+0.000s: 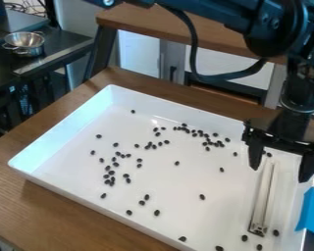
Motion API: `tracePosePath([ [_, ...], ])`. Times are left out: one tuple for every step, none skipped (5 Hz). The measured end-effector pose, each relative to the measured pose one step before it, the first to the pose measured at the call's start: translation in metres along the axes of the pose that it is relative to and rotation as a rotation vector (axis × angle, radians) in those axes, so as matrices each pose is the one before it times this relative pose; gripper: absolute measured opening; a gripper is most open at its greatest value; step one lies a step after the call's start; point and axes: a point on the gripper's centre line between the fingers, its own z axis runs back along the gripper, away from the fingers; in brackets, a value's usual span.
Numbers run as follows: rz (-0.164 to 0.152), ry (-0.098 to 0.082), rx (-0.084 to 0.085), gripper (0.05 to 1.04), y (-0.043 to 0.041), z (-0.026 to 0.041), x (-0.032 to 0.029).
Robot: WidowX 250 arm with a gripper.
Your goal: Sweep into pile
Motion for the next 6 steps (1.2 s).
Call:
tracePosePath([
  [0.0025,0.0412,0.0267,1.0,0.00399,-0.01747,-0.00744],
  [0.0033,-0.004,0.0285,1.0,0.00579,-0.00696,-0.00336],
  [0.0071,-0.002,0.0104,1.0,0.00319,-0.00297,-0.0015],
  [0.004,0.009,0.0007,1.0,0.00082,-0.00344,-0.00318],
  [0.0098,0.0143,0.0013,0.958,-0.00056,0.00012,-0.00219],
  [0.0007,0.0101,0.0095,0.691,0.00075,-0.00898,-0.00099],
])
